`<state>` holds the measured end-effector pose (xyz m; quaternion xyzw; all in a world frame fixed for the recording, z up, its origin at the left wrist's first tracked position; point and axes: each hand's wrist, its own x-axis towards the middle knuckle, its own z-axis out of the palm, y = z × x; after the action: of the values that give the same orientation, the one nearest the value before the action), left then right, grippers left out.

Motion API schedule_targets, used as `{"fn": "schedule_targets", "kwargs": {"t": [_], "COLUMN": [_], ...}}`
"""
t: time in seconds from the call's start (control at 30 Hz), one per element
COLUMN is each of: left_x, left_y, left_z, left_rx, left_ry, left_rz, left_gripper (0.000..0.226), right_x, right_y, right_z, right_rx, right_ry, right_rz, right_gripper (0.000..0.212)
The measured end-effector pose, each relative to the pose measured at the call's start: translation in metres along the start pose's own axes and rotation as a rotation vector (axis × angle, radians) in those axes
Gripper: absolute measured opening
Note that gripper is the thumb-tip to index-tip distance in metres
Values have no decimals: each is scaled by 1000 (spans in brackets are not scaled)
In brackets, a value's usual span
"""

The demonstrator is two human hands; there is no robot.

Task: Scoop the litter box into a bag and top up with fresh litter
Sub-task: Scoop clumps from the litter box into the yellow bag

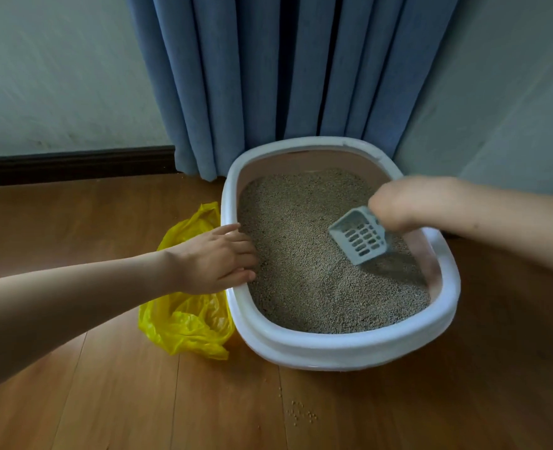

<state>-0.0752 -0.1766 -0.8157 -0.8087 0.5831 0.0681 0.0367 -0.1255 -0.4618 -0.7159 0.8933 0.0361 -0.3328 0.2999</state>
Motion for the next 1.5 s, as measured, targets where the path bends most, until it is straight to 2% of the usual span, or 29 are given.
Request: {"fn": "schedule_targets", "kwargs": {"t": [0.1, 0.23, 0.43, 0.53, 0.63, 0.8, 0.9, 0.97, 1.13, 1.27, 1.33, 1.4, 1.43, 1.5], "left_x": [-3, 3, 24, 37, 55, 67, 65, 65, 63, 63, 63, 63, 63, 63], "left_y": [0, 3, -7, -2, 11, 19, 19, 19, 19, 18, 18, 19, 20, 20], "left_z": [6, 7, 9, 12, 9, 11, 13, 12, 10, 10, 10, 9, 9, 7], "left_rx": [69, 100, -31, -253, -427, -387, -392, -416, -466, -500, -511, -522, -520, -508], "left_ry": [89, 127, 124, 90, 161, 220, 242, 252, 274, 305, 327, 333, 329, 298], "left_rz": [-124, -380, -629, -789, -876, -943, -946, -951, -952, -944, -941, -943, -945, -945], "left_gripper": [60, 78, 90, 82, 77, 69, 66, 64, 62, 60, 60, 60, 60, 61], "right_x": [16, 44, 85, 100, 114, 130, 139, 146, 138, 100, 84, 66, 59, 51], "right_y": [27, 42, 41, 42, 42, 37, 6, -17, -39, -35, -35, -31, -28, -19], "right_z": [4, 26, 42, 37, 30, 28, 28, 22, -1, -2, 4, 11, 16, 23], "right_rx": [143, 230, 396, 457, 473, 617, 749, 761, 627, 233, 41, -91, -125, -169], "right_ry": [67, 29, 54, 110, 139, 195, 255, 302, 477, 638, 737, 859, 924, 937], "right_rz": [93, 164, 104, 61, 7, -112, -207, -250, -262, -315, -378, -465, -489, -494], "right_gripper": [26, 11, 12, 16, 20, 24, 16, 19, 28, 35, 30, 13, 16, 21]}}
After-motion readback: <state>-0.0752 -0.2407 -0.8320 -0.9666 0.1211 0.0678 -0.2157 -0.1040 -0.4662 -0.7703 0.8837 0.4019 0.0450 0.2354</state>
